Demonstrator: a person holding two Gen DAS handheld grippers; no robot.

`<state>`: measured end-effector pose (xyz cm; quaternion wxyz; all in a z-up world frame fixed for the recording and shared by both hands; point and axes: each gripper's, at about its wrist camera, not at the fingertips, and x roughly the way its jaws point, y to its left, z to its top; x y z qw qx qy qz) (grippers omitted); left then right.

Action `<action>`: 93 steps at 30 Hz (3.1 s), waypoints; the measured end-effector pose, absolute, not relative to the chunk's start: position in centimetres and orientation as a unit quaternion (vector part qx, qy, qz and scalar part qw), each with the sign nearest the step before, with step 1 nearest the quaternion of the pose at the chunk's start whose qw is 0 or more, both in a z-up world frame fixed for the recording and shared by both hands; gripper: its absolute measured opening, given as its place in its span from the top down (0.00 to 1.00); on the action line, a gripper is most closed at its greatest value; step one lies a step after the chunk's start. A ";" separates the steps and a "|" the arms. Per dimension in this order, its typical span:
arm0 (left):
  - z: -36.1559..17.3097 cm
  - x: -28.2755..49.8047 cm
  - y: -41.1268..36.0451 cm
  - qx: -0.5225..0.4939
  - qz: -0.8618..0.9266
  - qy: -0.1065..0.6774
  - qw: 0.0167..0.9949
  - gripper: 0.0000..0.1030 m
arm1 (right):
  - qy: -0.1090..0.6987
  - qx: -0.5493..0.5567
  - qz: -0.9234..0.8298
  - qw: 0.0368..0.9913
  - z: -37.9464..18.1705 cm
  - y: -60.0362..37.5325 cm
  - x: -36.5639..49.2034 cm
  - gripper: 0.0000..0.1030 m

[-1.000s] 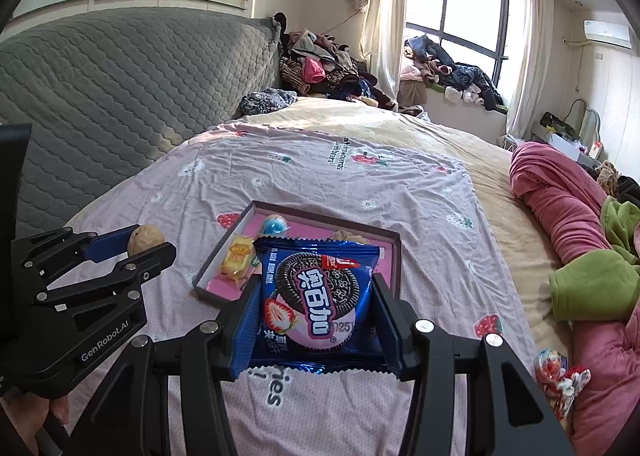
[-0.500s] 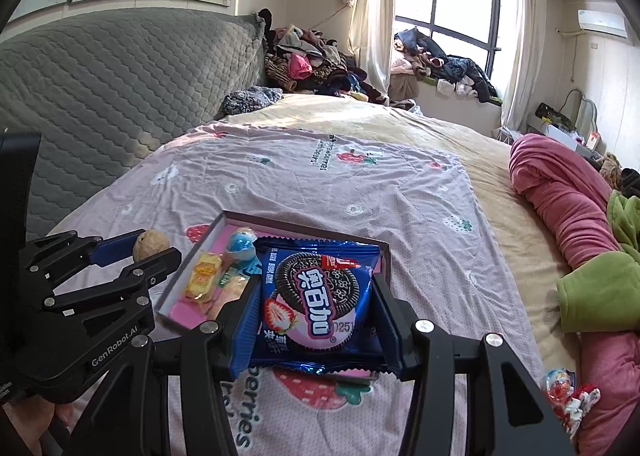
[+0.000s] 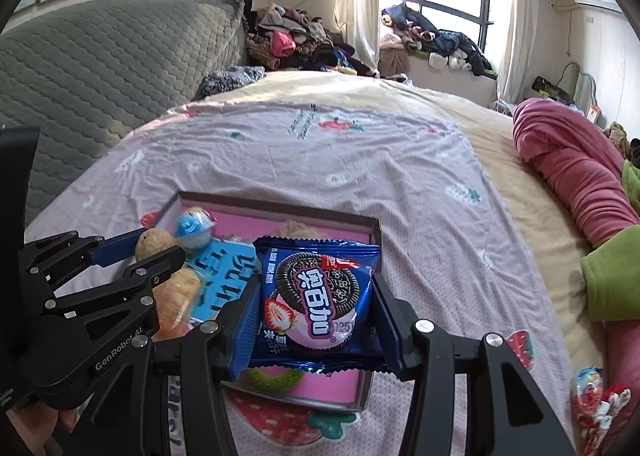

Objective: Organize objects
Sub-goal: 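Carry the walnut and blue cookie pack with both tools over the tray, then lower the walnut into the tray with the left tool while the right tool lowers the cookie pack, then open the left tool on the walnut while the right tool releases the cookie pack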

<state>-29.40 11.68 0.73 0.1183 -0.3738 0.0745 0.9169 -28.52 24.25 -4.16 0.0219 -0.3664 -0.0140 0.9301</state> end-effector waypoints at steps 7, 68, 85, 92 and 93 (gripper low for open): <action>-1.7 -30.9 12.0 -0.382 0.914 0.073 0.114 0.67 | -0.017 -0.380 0.925 0.023 -7.1 24.4 -29.9 0.50; -7.3 -34.1 13.3 -0.401 0.907 0.067 0.108 0.59 | 0.001 -0.400 0.916 0.038 -12.6 25.9 -32.9 0.47; -5.8 -33.0 12.2 -0.378 0.918 0.056 0.107 0.31 | 0.007 -0.397 0.917 0.041 -12.3 26.1 -32.5 0.43; -4.8 -32.4 11.6 -0.366 0.924 0.051 0.101 0.26 | 0.006 -0.385 0.922 0.043 -11.4 25.9 -32.0 0.40; -4.7 -32.3 11.6 -0.364 0.925 0.050 0.100 0.26 | 0.006 -0.383 0.923 0.043 -11.2 25.9 -31.9 0.39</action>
